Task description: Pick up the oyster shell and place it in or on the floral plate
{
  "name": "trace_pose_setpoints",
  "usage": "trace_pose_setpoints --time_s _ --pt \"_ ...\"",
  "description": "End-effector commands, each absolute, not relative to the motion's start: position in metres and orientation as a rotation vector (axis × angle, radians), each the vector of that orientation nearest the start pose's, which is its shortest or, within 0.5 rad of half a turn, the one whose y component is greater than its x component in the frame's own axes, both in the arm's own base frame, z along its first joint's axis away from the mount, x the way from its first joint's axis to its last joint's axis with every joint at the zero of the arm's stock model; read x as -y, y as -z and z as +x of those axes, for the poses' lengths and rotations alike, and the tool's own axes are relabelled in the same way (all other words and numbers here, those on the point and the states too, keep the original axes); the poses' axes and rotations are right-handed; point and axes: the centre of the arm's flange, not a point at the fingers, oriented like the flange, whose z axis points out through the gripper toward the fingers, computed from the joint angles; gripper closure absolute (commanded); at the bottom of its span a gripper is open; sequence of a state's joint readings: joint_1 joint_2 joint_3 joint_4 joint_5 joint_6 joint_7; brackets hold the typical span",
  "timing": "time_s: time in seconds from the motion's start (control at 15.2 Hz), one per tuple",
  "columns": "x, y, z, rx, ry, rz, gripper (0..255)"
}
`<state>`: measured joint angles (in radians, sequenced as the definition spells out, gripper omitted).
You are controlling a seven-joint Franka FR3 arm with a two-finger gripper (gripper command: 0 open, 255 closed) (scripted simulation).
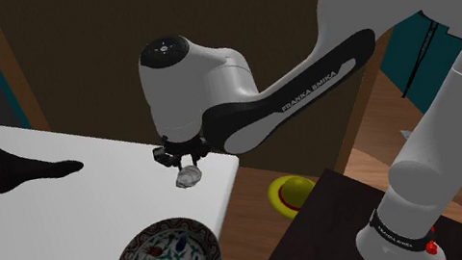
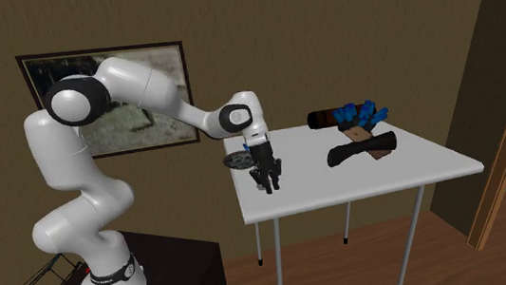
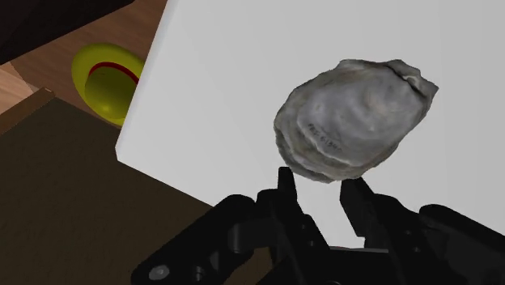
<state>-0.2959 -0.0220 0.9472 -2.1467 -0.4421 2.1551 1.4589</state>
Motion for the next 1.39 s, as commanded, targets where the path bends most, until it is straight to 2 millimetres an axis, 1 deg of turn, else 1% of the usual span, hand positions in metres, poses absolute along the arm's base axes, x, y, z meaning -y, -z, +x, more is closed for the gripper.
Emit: trace_pose_setpoints --time_s 0.0,0.46,0.53,0.86,0.92,1.32 --pt "-0.314 -0.413 0.439 -0.909 0.574 -3.137 255" --pt "-0.314 -0.413 0.439 -0.909 0.574 -3.137 255" --pt "-0.314 -0.413 0.439 -0.909 0.574 -3.137 0" --pt "-0.339 -0.454 0.42 -0.94 0.281 -3.109 0" --pt "-0.339 -0.455 0.42 -0.941 0.275 -3.108 0" --pt "-0.334 -0.424 0.424 -0.941 0.275 -3.108 0"
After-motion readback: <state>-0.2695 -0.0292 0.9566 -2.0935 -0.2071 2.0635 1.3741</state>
